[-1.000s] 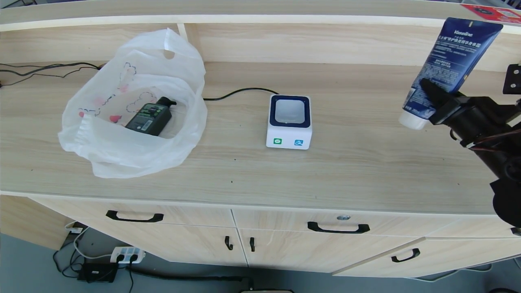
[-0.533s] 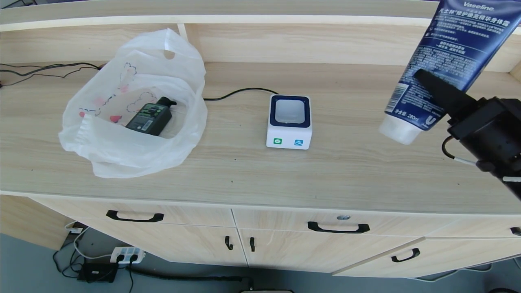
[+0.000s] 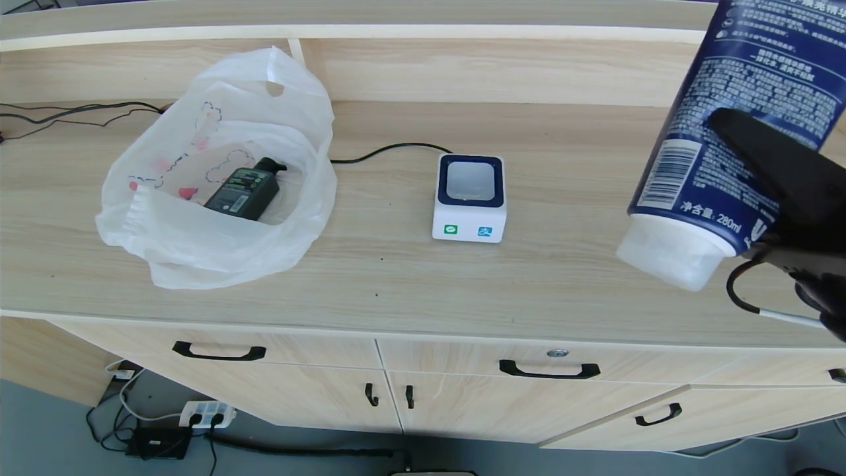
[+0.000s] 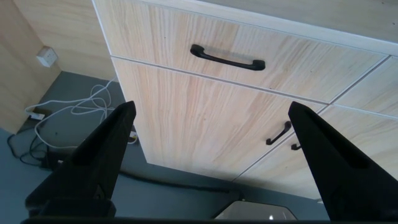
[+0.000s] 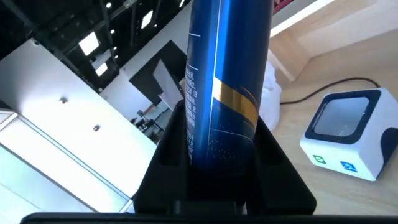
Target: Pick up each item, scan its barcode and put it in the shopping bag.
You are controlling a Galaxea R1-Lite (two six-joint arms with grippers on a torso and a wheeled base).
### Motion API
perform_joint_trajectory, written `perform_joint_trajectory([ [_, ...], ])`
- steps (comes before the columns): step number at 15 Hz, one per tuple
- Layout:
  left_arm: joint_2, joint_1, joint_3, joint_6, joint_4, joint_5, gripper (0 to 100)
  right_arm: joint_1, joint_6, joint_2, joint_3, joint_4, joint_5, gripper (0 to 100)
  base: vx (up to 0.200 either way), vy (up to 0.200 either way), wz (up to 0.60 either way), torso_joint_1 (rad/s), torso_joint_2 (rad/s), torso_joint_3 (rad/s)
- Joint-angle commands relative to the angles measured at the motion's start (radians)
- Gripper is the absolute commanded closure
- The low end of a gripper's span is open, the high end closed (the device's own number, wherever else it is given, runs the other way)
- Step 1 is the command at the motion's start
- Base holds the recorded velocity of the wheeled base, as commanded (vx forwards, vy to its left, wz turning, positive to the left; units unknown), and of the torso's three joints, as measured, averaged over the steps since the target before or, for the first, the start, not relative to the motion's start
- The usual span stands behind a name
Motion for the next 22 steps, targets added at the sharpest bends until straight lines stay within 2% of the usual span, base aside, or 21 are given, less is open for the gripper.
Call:
perform_joint_trajectory([
  [1,0.0,0.001,0.0,0.0,0.0,0.001,0,0.08,0.024,-0.021,0.004,0.0,0.001,100,0.0,0.0,0.0,0.0,0.0,0.0],
  [5,0.0,0.001,0.0,0.0,0.0,0.001,0,0.224,0.059,-0.057,0.02,0.003,0.002,100,0.0,0.0,0.0,0.0,0.0,0.0],
  [11,0.0,0.001,0.0,0.0,0.0,0.001,0,0.312,0.102,-0.055,-0.006,0.006,0.01,100,0.0,0.0,0.0,0.0,0.0,0.0],
  [14,0.0,0.001,0.0,0.0,0.0,0.001,0,0.396,0.102,-0.069,0.0,0.006,0.036,100,0.0,0.0,0.0,0.0,0.0,0.0],
  [15,0.0,0.001,0.0,0.0,0.0,0.001,0,0.396,0.102,-0.069,0.0,0.006,0.036,100,0.0,0.0,0.0,0.0,0.0,0.0],
  [16,0.0,0.001,0.0,0.0,0.0,0.001,0,0.397,0.102,-0.064,-0.01,0.009,0.083,100,0.0,0.0,0.0,0.0,0.0,0.0],
  [22,0.0,0.001,0.0,0.0,0.0,0.001,0,0.396,0.107,0.011,-0.033,0.014,0.087,100,0.0,0.0,0.0,0.0,0.0,0.0],
])
